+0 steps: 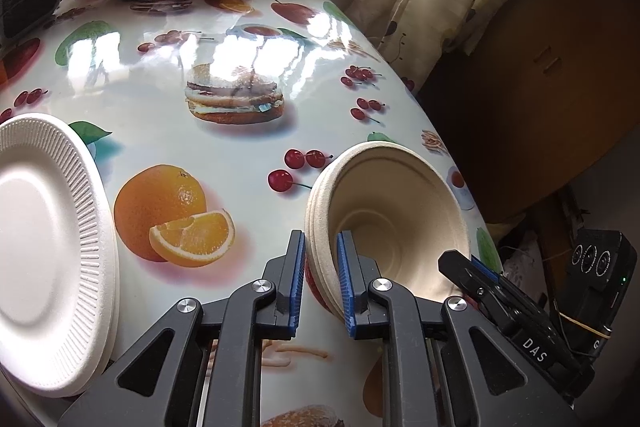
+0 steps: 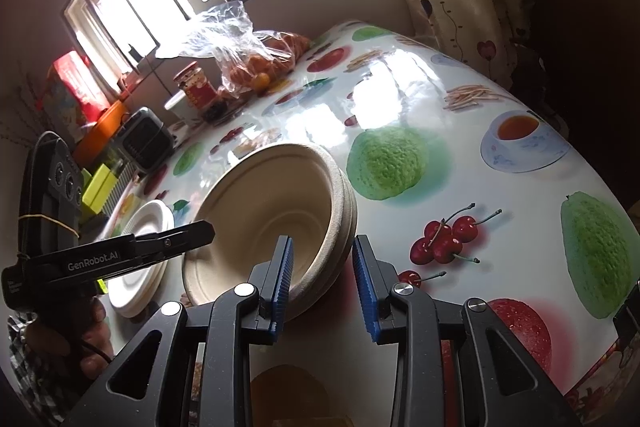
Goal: Organize plates and bowls
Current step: 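Close the left tool on the rim of the stacked beige bowls, then lift the bowl stack with the left tool and carry it over the white plates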
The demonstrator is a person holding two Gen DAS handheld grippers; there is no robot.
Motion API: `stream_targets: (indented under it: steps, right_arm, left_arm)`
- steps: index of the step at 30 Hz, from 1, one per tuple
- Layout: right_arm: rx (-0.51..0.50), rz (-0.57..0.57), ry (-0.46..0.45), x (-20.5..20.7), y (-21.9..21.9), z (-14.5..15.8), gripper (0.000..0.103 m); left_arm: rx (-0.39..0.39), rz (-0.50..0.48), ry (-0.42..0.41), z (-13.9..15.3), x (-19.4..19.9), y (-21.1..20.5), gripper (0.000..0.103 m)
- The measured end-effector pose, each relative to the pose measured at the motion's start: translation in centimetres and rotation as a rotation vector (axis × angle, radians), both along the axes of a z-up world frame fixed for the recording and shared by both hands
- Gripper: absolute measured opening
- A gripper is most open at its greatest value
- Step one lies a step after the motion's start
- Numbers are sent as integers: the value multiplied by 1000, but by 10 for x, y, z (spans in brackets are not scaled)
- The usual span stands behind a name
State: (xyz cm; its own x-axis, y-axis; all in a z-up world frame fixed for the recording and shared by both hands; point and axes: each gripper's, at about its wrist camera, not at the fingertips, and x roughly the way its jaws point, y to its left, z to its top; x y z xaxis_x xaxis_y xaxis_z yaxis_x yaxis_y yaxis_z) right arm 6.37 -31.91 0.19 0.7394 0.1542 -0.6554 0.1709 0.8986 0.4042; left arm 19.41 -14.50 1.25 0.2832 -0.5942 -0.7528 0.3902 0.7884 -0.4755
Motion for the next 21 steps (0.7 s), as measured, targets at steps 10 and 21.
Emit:
stream_targets:
  steps: [10, 21]
  right_arm:
    - [9, 0, 0, 1, 0, 3, 30]
    - [18, 27, -14, 7, 10, 11, 30]
  left_arm:
    - [-6, 10, -5, 5, 0, 5, 17]
    - [-11, 43, -18, 16, -3, 20, 17]
